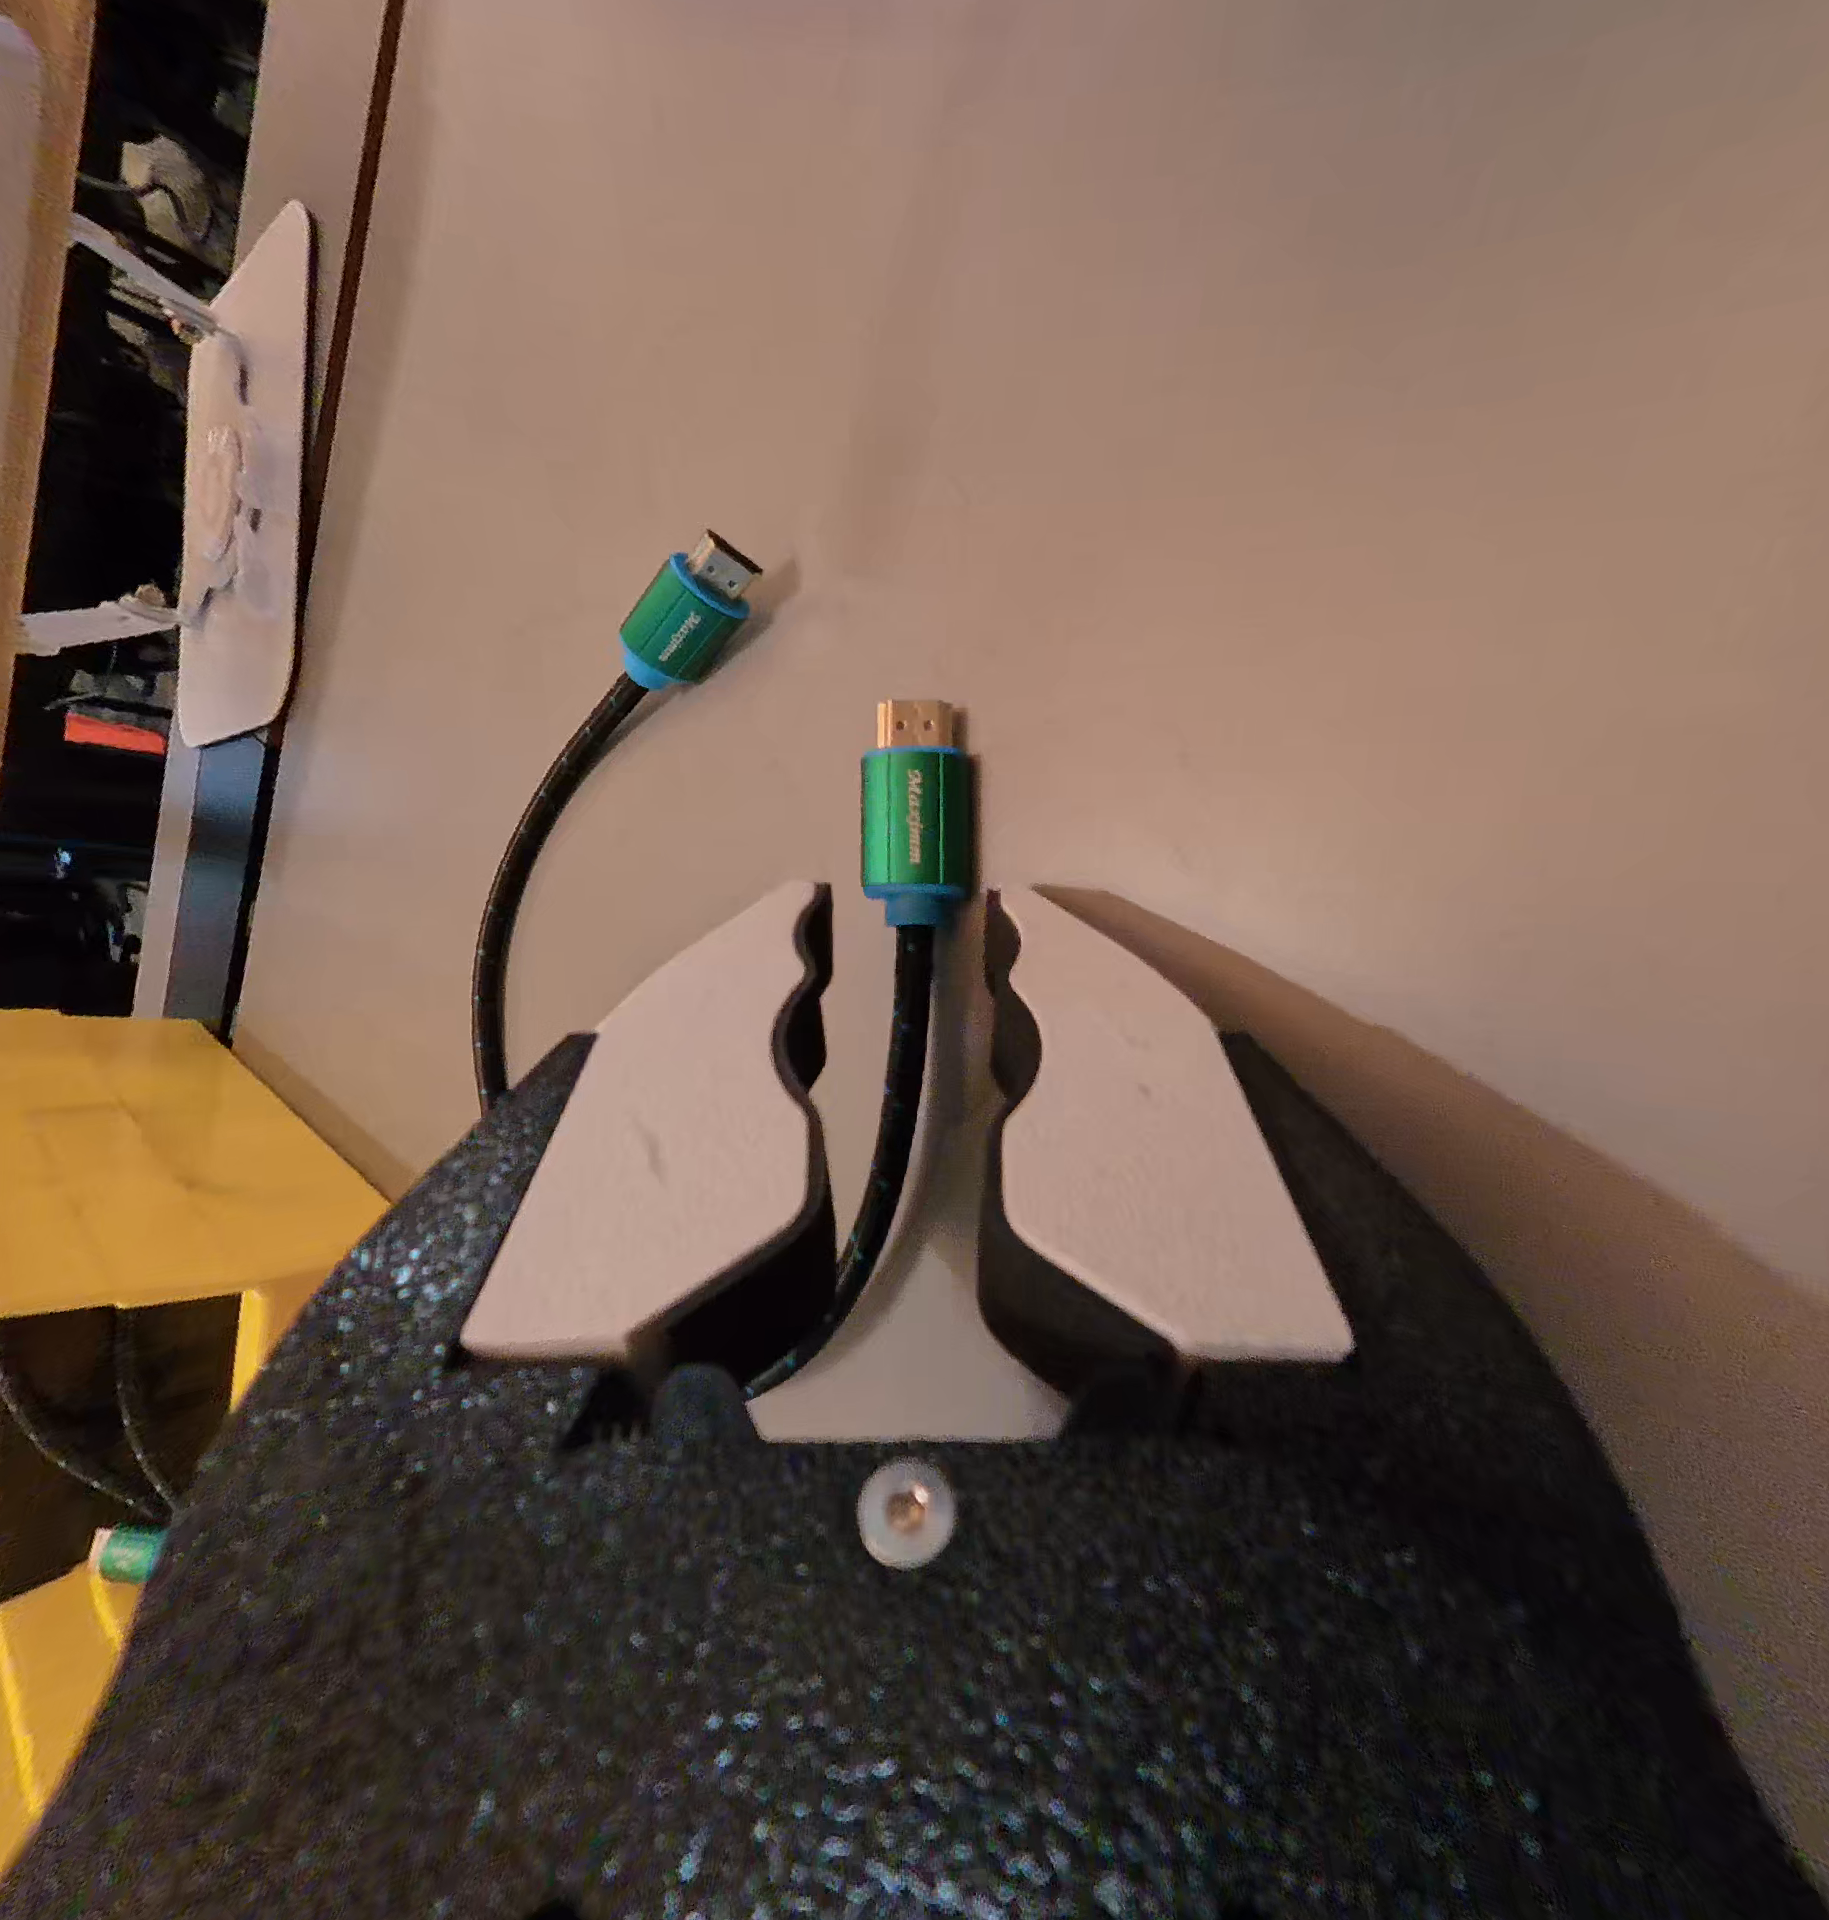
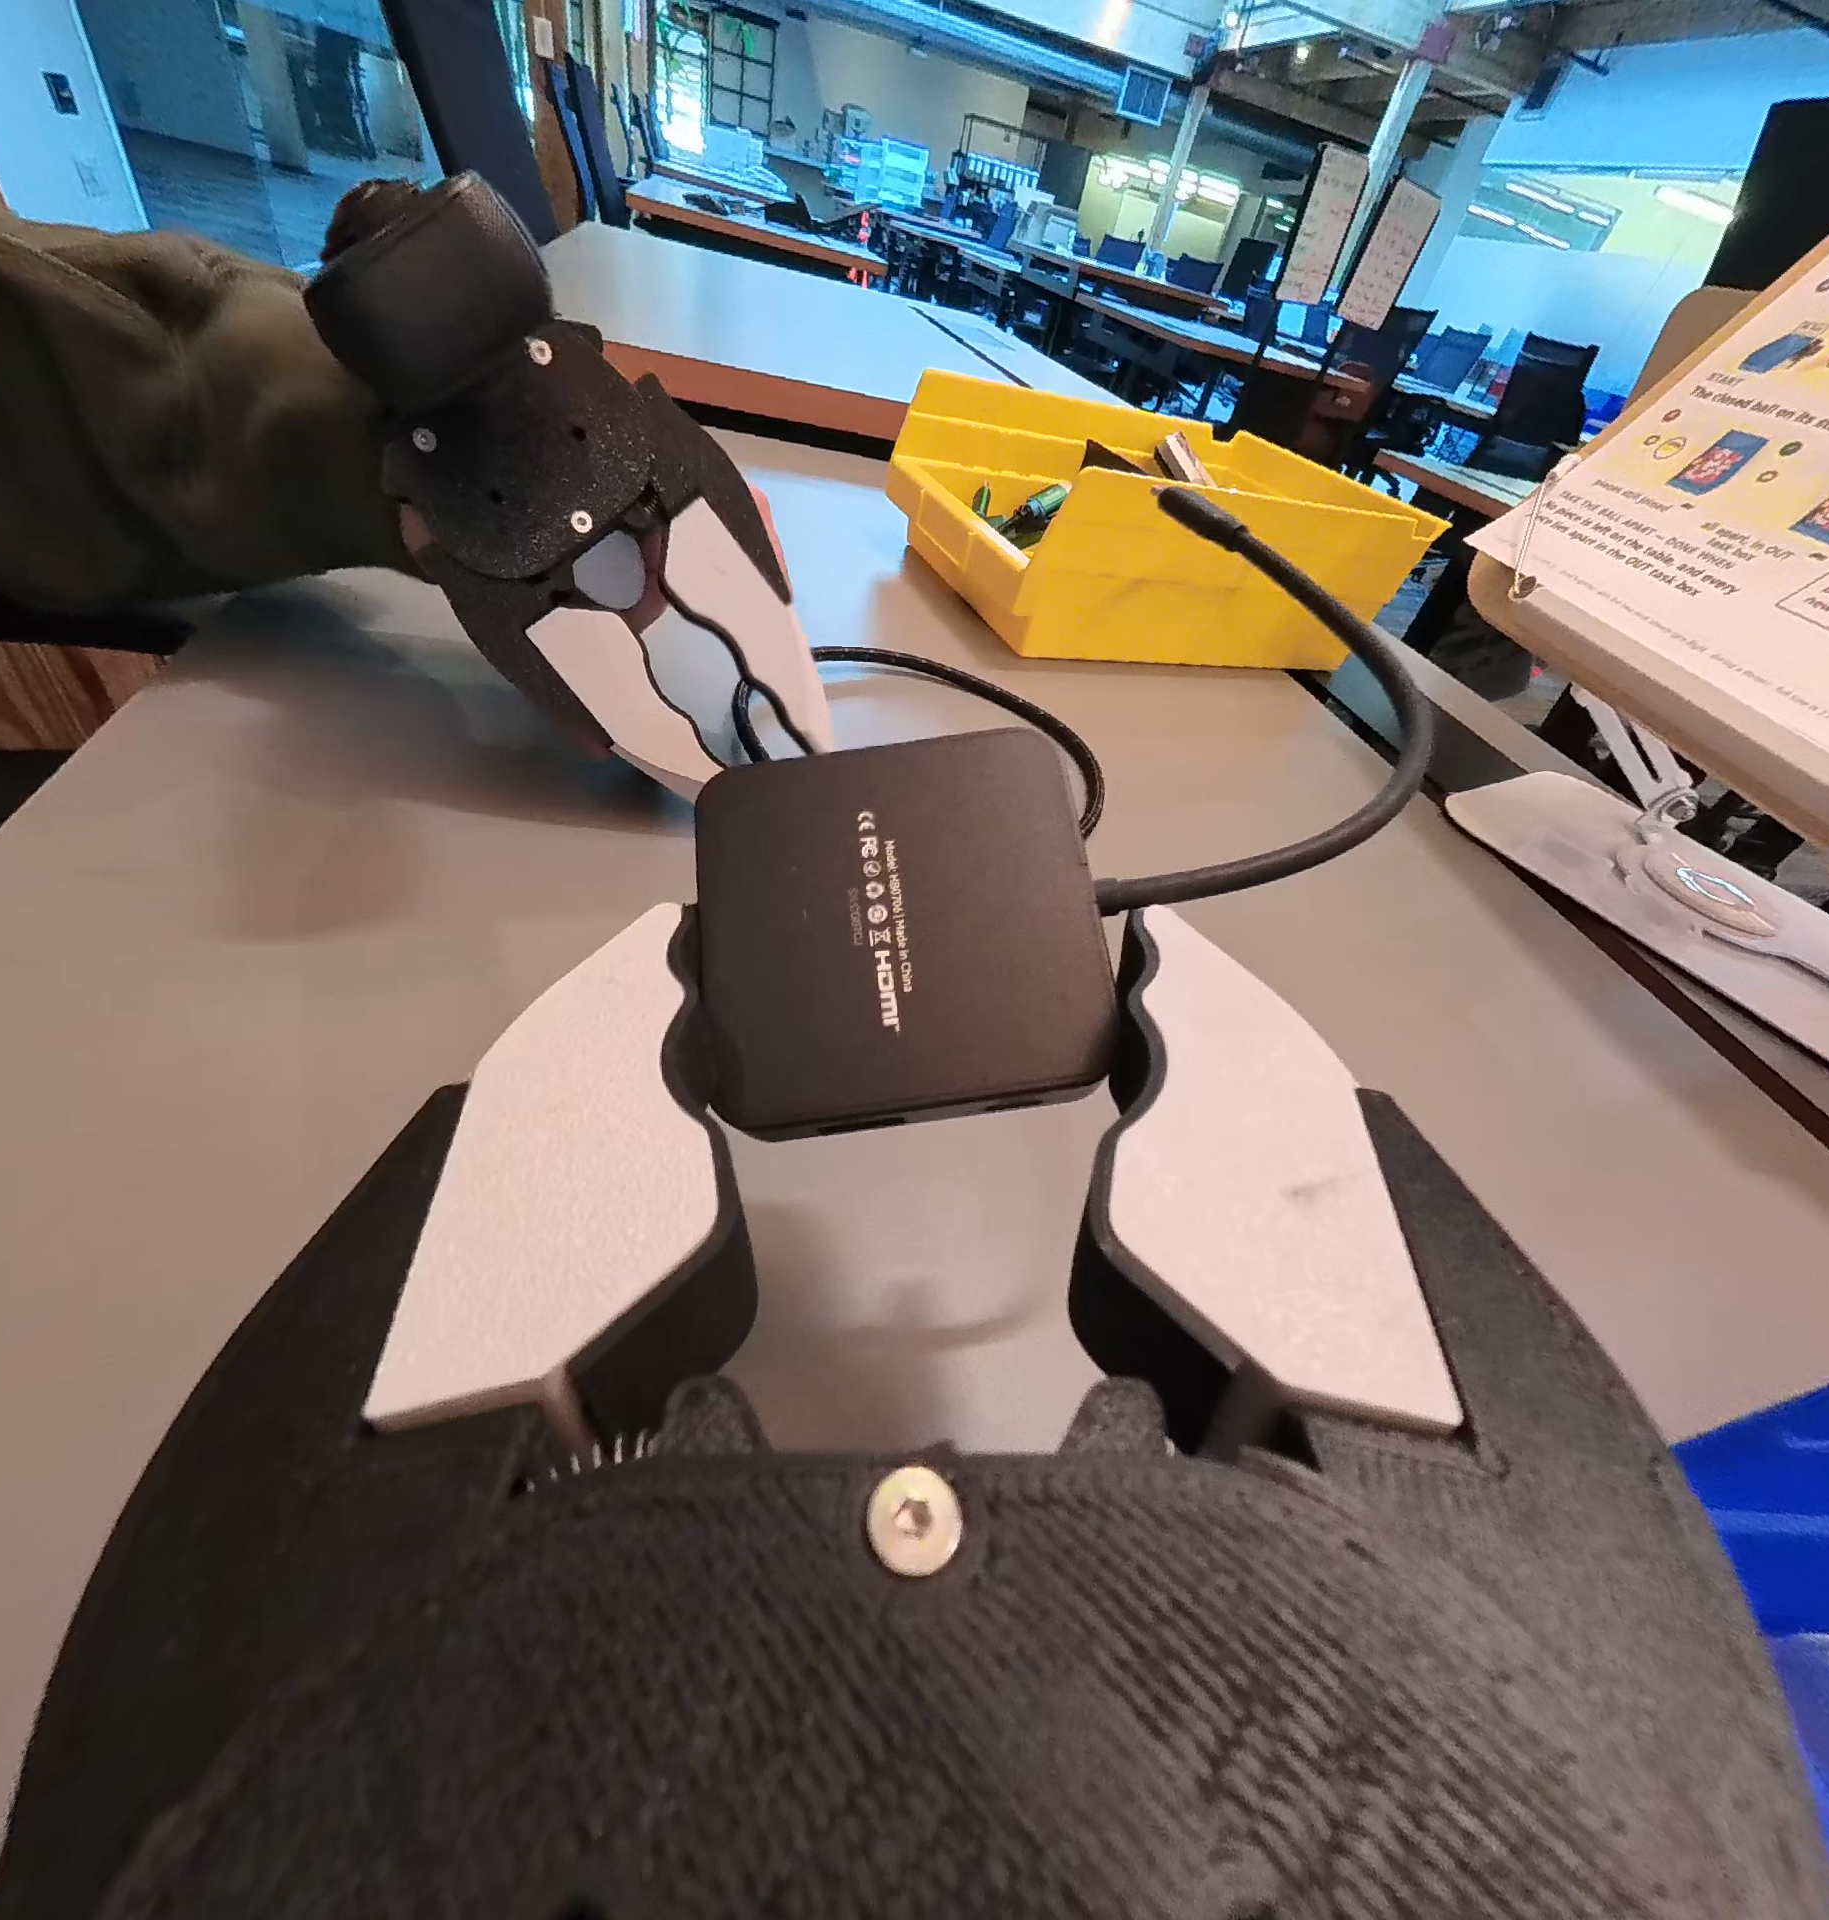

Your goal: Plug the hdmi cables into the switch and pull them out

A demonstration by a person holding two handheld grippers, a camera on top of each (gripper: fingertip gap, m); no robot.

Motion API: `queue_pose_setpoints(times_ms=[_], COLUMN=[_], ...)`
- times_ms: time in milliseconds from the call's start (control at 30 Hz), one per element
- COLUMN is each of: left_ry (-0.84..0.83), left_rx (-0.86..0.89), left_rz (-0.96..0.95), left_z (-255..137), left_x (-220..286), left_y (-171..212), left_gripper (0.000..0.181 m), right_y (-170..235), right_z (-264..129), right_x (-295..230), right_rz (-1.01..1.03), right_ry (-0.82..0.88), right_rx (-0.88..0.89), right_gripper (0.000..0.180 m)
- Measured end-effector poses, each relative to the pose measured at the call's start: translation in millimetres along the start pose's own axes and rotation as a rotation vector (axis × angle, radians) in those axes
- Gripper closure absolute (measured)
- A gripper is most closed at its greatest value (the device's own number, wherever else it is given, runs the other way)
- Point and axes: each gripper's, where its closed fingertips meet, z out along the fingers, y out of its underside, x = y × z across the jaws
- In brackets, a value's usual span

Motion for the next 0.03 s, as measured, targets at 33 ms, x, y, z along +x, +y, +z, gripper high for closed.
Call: queue_pose_setpoints(times_ms=[33], left_ry=[0.005], left_rx=[-0.001], left_rz=[0.006], left_z=[1.0], left_x=[-0.1], left_y=[0.6], left_gripper=[0.156], right_y=[0.3], right_z=[0.4], right_x=[-0.3], right_rz=[0.000], right_ry=[-0.002], right_rx=[-0.003], right_gripper=[0.104])
